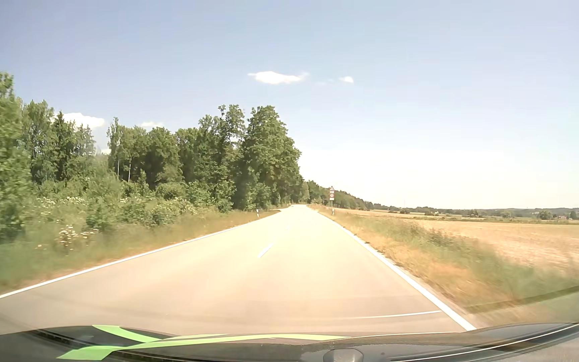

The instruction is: Follow the waypoints while adhering to traffic rules and regulations

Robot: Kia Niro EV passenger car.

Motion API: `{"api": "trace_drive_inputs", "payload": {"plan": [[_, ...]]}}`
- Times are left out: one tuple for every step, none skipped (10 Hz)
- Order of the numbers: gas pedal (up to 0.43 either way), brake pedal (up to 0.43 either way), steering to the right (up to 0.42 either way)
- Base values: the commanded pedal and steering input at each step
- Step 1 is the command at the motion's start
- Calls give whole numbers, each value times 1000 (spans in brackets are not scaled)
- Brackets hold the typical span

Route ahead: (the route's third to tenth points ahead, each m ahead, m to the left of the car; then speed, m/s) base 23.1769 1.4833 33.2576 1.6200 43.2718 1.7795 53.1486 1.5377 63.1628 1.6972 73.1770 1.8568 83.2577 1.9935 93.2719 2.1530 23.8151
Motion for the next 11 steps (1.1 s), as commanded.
{"api": "trace_drive_inputs", "payload": {"plan": [[358, 0, -3], [358, 0, -3], [358, 0, -3], [350, 0, -3], [339, 0, -3], [339, 0, -3], [339, 0, -3], [350, 0, -3], [358, 0, -3], [358, 0, -3], [358, 0, -3]]}}
